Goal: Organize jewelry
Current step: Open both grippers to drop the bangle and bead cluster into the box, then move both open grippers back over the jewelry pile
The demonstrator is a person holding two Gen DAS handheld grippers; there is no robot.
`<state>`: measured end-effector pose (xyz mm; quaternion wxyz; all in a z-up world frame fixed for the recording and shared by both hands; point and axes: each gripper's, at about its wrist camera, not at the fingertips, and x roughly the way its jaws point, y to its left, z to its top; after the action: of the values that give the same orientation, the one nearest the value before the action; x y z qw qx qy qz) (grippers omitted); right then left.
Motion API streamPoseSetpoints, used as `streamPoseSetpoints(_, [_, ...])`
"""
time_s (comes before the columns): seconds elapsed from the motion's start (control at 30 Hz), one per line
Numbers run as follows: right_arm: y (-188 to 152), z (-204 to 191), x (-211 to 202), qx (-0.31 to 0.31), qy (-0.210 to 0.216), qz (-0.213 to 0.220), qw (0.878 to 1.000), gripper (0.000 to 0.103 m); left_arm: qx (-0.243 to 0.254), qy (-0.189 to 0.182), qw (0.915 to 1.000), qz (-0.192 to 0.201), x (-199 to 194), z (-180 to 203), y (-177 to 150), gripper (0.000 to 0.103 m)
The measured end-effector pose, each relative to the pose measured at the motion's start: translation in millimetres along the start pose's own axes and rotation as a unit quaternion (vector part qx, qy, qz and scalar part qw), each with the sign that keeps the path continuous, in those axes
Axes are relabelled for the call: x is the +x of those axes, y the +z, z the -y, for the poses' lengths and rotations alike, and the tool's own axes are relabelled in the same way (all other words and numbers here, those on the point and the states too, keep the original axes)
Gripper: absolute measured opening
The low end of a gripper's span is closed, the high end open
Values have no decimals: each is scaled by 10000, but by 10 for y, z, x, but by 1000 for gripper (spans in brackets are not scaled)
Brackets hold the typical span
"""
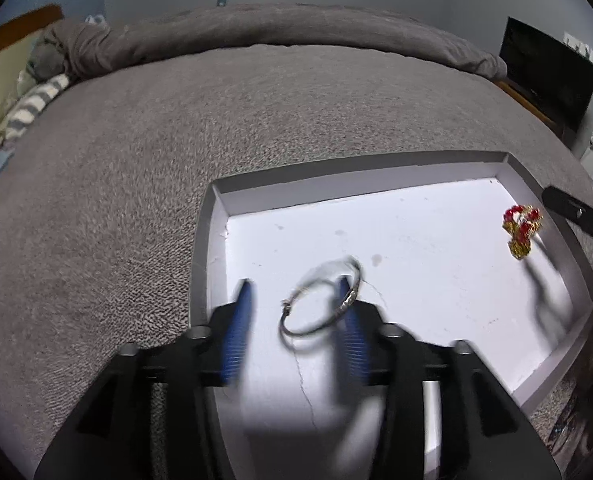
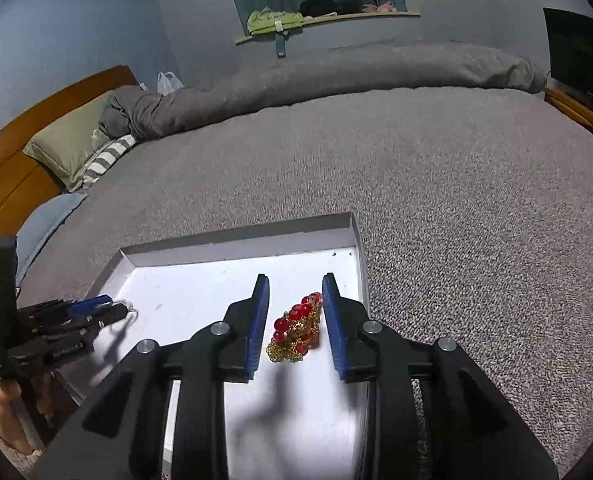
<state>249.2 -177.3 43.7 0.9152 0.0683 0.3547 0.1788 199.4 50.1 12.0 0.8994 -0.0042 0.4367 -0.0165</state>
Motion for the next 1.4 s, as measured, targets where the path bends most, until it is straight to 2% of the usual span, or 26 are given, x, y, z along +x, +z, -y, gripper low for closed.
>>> streamPoseSetpoints(0.1, [-1,-14,-16,-26,-7,8,10000,35,141,32,9999,71,-79,86,-7,80])
streamPoseSetpoints(0.17, [-6,-27,-27,-46,-3,17,10000,36,211,181,9995,141,-122,124,-8,82])
streamPoseSetpoints(0.23, [-14,-31,-46,-55,-4,46,10000,40,194,163,9996,148,-145,131,-6,83])
streamPoseSetpoints(0.3, [-18,-46,-68,-78,-25,98,9999,48,113,78,9998,136,-157,106,-14,86])
streamPoseSetpoints(0.37, [-25,-69,-97,-123,-40,145,9998,52,47,32,9999,129,-165,80,-19,86])
streamPoseSetpoints(0.5, [-26,-96,-150,-201,-17,209,9996,73,-87,-32,9998,162,-190,50,-12,87])
streamPoseSetpoints(0.73, [-100,-137,-354,-389,-98,435,9982,98,-115,138,9992,359,-308,111,-87,93])
streamPoseSetpoints(0.83, [-135,-150,-458,-428,-367,539,9970,97,-120,339,9978,551,-404,126,-123,94])
streamPoseSetpoints(1.0, [-187,-146,-625,-413,-812,786,9927,97,-400,202,9953,856,-600,55,-228,96])
streamPoseSetpoints(1.07, [-225,-156,-698,-469,-780,944,9914,97,-452,174,9948,900,-649,29,-289,96])
streamPoseSetpoints(1.27, [-361,-233,-773,-805,-938,812,9890,97,-417,301,9942,941,-757,-19,-520,96])
streamPoseSetpoints(1.4, [-499,-155,-915,-726,-858,938,9892,97,-431,226,9943,950,-844,-71,-660,96])
